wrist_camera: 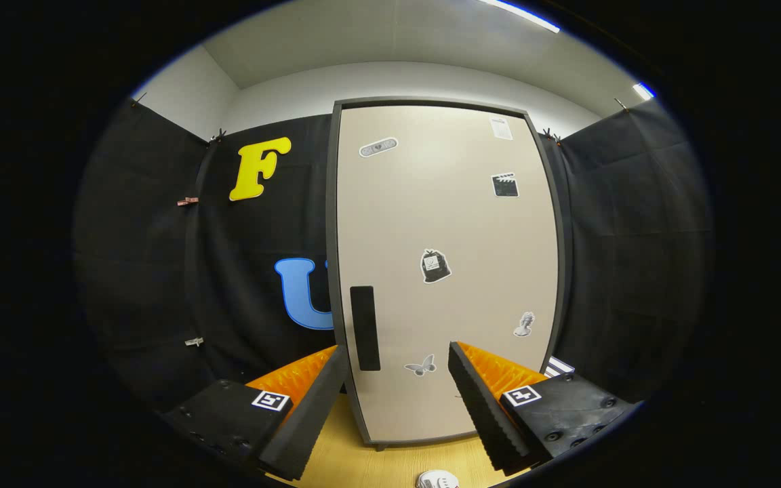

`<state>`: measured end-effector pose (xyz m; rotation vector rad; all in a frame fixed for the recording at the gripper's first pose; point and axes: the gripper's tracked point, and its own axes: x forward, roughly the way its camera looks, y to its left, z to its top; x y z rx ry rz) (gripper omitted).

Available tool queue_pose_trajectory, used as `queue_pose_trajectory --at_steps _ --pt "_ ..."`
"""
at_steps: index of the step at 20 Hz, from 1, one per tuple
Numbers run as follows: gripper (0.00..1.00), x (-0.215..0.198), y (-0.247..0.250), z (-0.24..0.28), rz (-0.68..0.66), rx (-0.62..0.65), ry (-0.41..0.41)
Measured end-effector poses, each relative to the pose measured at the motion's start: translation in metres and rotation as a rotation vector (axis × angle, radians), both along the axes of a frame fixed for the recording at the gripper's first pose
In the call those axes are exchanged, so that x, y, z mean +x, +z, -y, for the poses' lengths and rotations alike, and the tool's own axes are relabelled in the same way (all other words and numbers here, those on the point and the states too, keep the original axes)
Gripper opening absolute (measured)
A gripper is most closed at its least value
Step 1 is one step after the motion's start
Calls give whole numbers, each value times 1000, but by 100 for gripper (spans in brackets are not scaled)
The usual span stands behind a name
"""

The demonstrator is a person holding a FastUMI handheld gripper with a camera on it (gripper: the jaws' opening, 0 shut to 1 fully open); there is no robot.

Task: Open the shoe cabinet door, grab the shoes and put them into the shoe cabinet, then close the shoe cabinet door.

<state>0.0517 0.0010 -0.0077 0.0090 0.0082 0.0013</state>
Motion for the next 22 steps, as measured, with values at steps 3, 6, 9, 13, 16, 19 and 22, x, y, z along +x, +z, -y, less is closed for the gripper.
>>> queue_pose_trajectory --at_steps 3,6,9,13,16,19,22 --pt "98 19 -3 -10 -3 10 14" --pt "98 40 -9 -21 -12 14 27" --pt "98 61 -16 -29 -21 18 33" --pt "98 89 -22 -30 -17 29 23" --pt "98 110 -28 -32 -23 43 18" --pt "98 129 -36 -31 -34 40 4" --pt "95 142 -40 -30 -32 49 -3"
